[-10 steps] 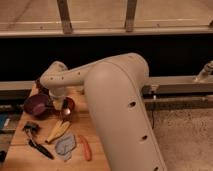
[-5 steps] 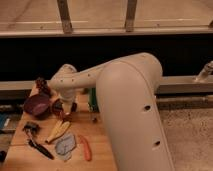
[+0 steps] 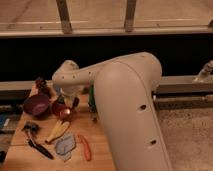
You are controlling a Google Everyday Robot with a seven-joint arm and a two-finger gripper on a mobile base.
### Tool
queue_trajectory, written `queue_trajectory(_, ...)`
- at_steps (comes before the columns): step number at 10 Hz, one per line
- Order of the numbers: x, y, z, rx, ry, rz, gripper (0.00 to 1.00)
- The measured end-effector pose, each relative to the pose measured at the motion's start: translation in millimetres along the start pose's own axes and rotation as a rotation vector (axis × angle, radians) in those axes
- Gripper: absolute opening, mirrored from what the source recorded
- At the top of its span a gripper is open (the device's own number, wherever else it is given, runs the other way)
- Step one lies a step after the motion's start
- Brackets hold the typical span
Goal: Wipe red bowl with eraser
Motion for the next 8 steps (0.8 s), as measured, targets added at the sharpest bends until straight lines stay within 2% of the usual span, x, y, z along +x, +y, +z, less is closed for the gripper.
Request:
queue_trajectory(2,-30,-2,-2,0.014,-0.030,-0.050,0.00)
queue_trajectory(4,-50,10,-2,0.008,-0.049,-0.106,0.00)
queue_trajectory(6,-53,34,0,-0.015,-0.057,-0.142,0.00)
queue_trajectory(8,-35,45,2,-0.032,-0.049,-0.123,0.00)
